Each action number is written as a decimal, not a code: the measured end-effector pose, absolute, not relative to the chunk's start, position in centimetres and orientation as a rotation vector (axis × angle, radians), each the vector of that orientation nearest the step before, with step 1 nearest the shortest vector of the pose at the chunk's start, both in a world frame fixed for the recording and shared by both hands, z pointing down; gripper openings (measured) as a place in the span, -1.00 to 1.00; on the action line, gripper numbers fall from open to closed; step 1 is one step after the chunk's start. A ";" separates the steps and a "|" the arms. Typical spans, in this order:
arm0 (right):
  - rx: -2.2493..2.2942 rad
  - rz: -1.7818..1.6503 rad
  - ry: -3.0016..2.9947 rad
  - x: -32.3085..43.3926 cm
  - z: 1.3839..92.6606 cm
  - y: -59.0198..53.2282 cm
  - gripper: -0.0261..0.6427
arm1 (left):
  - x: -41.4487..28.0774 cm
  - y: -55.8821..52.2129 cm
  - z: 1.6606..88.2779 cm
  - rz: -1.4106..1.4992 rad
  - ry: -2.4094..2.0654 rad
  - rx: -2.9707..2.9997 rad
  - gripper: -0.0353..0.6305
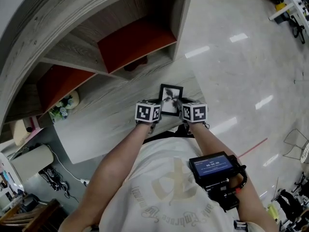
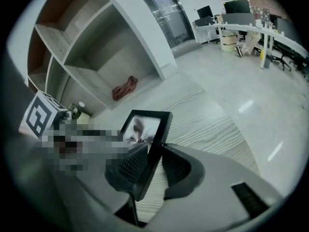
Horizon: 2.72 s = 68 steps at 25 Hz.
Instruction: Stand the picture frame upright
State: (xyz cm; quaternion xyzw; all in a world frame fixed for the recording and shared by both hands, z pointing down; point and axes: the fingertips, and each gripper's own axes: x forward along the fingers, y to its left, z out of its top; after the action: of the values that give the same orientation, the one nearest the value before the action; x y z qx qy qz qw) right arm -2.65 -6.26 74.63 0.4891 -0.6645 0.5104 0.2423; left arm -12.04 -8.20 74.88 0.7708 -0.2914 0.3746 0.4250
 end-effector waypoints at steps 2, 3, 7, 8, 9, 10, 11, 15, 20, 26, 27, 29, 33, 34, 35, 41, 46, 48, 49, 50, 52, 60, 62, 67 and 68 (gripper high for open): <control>1.331 1.394 -1.836 -2.8 74.5 -6.1 -0.63 | -12.3 -7.8 74.9 0.923 -0.747 1.917 -0.62; 1.328 1.392 -1.848 -2.9 74.3 -6.0 -0.63 | -12.4 -7.6 74.9 0.913 -0.756 1.910 -0.62; 1.310 1.367 -1.907 -3.4 73.6 -5.9 -0.65 | -12.9 -7.1 74.4 0.874 -0.795 1.905 -0.63; 1.306 1.356 -1.918 -3.4 73.4 -5.7 -0.66 | -12.9 -6.9 74.2 0.863 -0.802 1.909 -0.63; 1.302 1.344 -1.925 -3.3 73.3 -5.5 -0.66 | -12.9 -6.7 74.0 0.852 -0.807 1.914 -0.64; 1.299 1.331 -1.932 -3.3 73.2 -5.3 -0.65 | -12.8 -6.5 73.8 0.842 -0.812 1.920 -0.64; 1.297 1.316 -1.943 -3.4 73.0 -5.3 -0.65 | -13.0 -6.4 73.6 0.832 -0.819 1.926 -0.64; 1.257 1.230 -2.043 -4.8 71.8 -6.1 -0.66 | -14.4 -6.8 72.8 0.793 -0.878 1.947 -0.64; 1.222 1.147 -2.115 -4.3 69.9 -5.7 -0.66 | -13.8 -5.9 71.2 0.744 -0.932 1.961 -0.64; 1.164 1.052 -2.217 -4.1 67.5 -6.6 -0.66 | -13.5 -6.1 69.3 0.689 -0.999 1.965 -0.63; 1.152 1.039 -2.230 -4.0 67.3 -6.9 -0.66 | -13.4 -6.2 69.0 0.682 -1.012 1.966 -0.63; 1.129 1.015 -2.251 -3.6 66.7 -7.3 -0.66 | -13.0 -6.4 68.5 0.673 -1.043 1.964 -0.63; 1.084 0.983 -2.273 -2.7 65.9 -7.6 -0.66 | -12.1 -6.6 67.6 0.654 -1.092 1.952 -0.63; 1.069 0.977 -2.279 -2.5 65.7 -7.6 -0.66 | -11.9 -6.5 67.4 0.650 -1.101 1.947 -0.63; 1.055 0.969 -2.285 -2.3 65.5 -7.7 -0.66 | -11.7 -6.6 67.2 0.646 -1.109 1.943 -0.63; 0.984 0.931 -2.322 -1.6 64.9 -9.2 -0.66 | -10.9 -7.6 66.5 0.622 -1.163 1.923 -0.63; 0.941 0.920 -2.341 -1.1 64.9 -9.9 -0.66 | -10.4 -8.0 66.4 0.608 -1.190 1.904 -0.63; 0.924 0.915 -2.351 -0.8 64.8 -10.4 -0.66 | -10.0 -8.3 66.2 0.595 -1.198 1.896 -0.63; 0.917 0.914 -2.357 -0.6 64.8 -10.6 -0.66 | -9.8 -8.5 66.2 0.587 -1.202 1.892 -0.63; 0.910 0.912 -2.362 -0.3 64.7 -10.8 -0.66 | -9.6 -8.6 66.1 0.582 -1.206 1.888 -0.63; 0.898 0.904 -2.372 0.2 64.5 -11.1 -0.66 | -9.0 -8.9 65.9 0.577 -1.213 1.885 -0.63; 0.846 0.874 -2.410 2.4 64.2 -12.8 -0.66 | -6.9 -10.3 65.3 0.565 -1.258 1.879 -0.63; 0.833 0.863 -2.419 2.8 64.4 -13.3 -0.66 | -6.4 -10.8 65.3 0.563 -1.273 1.880 -0.64; 0.784 0.823 -2.438 4.2 64.6 -14.1 -0.66 | -5.0 -11.3 65.7 0.550 -1.304 1.859 -0.64; 0.776 0.813 -2.443 4.5 64.6 -14.4 -0.66 | -4.6 -11.5 65.7 0.546 -1.309 1.859 -0.64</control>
State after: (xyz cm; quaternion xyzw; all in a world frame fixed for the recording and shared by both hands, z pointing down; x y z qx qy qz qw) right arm 4.54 -14.36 64.55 0.2812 -0.8854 0.2946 0.2242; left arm -4.59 -11.51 65.70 0.7318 -0.5151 0.2148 0.3911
